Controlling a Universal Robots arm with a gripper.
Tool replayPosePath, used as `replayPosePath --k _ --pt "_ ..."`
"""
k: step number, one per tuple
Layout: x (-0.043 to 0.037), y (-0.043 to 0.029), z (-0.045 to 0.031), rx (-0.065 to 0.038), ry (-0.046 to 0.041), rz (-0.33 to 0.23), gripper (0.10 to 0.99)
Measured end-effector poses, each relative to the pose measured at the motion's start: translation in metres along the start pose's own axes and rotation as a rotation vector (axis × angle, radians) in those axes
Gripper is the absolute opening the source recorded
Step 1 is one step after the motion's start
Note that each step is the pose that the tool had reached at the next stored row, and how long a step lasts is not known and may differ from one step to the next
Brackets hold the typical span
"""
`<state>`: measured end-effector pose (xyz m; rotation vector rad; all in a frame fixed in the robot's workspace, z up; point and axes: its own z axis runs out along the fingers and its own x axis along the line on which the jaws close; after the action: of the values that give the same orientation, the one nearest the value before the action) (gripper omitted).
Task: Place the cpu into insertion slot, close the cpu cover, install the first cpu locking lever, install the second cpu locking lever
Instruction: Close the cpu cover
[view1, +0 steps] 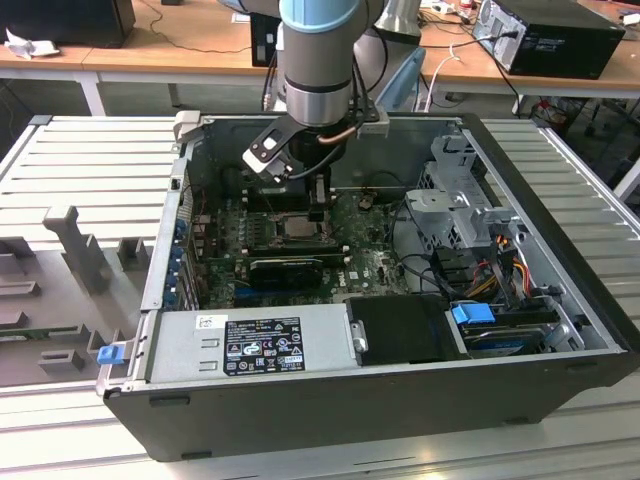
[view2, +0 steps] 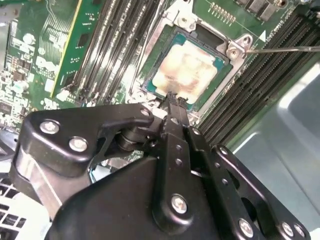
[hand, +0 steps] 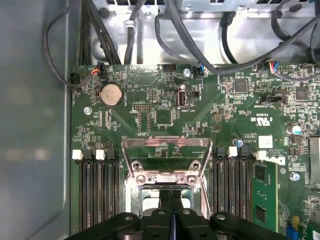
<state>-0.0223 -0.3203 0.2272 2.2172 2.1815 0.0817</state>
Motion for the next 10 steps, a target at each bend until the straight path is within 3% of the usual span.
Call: replayPosePath --k 1,4,7,10 --pt "0.0001 0.0003 -0.0048 0.0 0.0001 0.0 0.106" --pt "0.0001 0.0042 -0.0052 0.0 -0.0002 0.0 0.106" --pt "0.0003 0.0047 -0.0144 0.0 -0.0001 0.0 0.106" --pt "0.0005 0.0055 -0.0283 0.0 0.0 0.0 0.106"
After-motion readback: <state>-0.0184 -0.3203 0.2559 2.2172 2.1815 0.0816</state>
